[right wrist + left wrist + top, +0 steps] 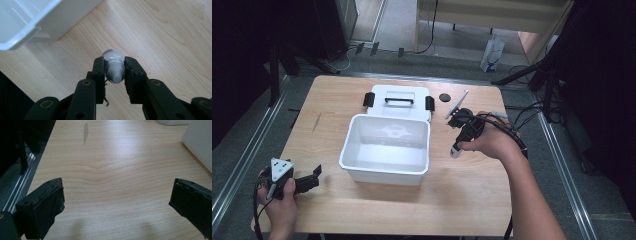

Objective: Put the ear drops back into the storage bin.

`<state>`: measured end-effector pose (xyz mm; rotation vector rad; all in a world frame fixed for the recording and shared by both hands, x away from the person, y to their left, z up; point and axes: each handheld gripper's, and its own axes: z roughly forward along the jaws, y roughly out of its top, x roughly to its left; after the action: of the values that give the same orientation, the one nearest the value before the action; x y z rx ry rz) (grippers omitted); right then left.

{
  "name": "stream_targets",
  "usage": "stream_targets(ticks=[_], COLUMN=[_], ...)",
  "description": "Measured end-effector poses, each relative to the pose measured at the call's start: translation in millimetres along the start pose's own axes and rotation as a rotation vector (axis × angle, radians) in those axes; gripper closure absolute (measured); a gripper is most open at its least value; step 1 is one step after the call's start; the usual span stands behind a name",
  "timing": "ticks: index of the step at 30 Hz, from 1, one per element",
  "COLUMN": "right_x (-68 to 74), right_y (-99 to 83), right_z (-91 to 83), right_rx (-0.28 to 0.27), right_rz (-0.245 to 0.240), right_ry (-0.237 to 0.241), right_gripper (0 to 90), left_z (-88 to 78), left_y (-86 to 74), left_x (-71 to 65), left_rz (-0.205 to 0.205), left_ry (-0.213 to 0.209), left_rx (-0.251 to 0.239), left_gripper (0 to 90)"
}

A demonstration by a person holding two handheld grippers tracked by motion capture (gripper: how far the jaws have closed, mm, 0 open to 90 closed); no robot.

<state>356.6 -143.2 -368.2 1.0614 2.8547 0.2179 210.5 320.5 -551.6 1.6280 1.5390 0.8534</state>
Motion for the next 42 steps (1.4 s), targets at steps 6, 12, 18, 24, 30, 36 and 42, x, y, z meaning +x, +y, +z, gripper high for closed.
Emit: stream_targets(ticks=[6,12,18,24,30,36,42], right_x=[8.0,16.7,28.7,42.6,54.6,66.4,76.4], right_y=[12.1,21.8,31.5,43.8,55.8,66.7,77.1], right_z=[-16.5,-34.7,-52.0,-65.1,-69.5,-65.0,-54.8], right_rx=[-0.016,-0.029,-0.051,-0.07,-0.082,-0.077,-0.059], right_rz=[-0.003,-0.013,-0.046,-0.071,-0.109,-0.135,-0.168], right_ry=[-0.001,0.003,-0.009,-0.017,-0.019,-0.008,0.005], right_gripper=[72.4,72.4,72.4,72.3,72.4,72.3,72.3], left_z=[-0.1,-0.1,-0.1,-0.3,-0.1,0.1,0.2], left_y=[0.1,0.1,0.1,0.1,0.1,0.0,0.1], left_x=[0.2,0.5,0.4,0.7,0.7,0.7,0.9], left_rz=[-0.002,-0.005,-0.006,-0.004,-0.006,-0.011,-0.008], left_ry=[-0.001,-0.004,-0.003,-0.004,-0.004,-0.005,-0.005], left_rx=[0.001,0.001,0.002,0.004,0.002,0.002,0.003], left_gripper=[0.3,0.3,0.3,0.3,0.3,0.3,0.3])
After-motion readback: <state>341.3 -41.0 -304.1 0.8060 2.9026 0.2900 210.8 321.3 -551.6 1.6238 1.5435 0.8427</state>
